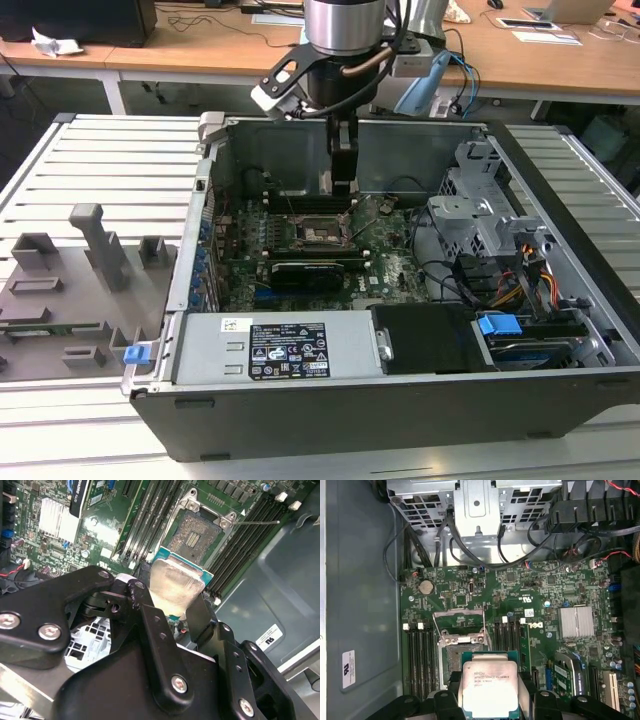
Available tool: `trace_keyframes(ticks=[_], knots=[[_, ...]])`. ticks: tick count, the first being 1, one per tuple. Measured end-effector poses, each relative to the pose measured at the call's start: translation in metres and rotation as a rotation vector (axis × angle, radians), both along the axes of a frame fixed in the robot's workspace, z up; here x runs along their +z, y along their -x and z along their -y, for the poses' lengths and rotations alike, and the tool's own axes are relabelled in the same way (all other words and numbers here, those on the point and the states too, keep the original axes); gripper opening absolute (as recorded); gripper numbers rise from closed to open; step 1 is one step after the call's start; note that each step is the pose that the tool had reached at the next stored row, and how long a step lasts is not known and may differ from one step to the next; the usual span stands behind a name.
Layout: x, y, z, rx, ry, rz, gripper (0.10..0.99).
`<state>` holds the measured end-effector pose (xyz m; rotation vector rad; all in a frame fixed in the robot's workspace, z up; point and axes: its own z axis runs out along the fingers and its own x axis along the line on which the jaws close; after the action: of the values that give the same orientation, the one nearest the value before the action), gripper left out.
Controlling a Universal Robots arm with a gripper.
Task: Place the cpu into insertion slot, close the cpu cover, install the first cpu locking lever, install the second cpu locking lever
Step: 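Place the cpu into insertion slot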
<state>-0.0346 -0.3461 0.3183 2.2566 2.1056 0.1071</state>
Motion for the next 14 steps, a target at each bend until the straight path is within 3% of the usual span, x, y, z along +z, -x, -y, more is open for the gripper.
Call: trace_keyframes(ticks=[14], knots=[[-0.0065, 0.0000, 0.0000, 0.000, 0.000, 0.0000, 0.529]])
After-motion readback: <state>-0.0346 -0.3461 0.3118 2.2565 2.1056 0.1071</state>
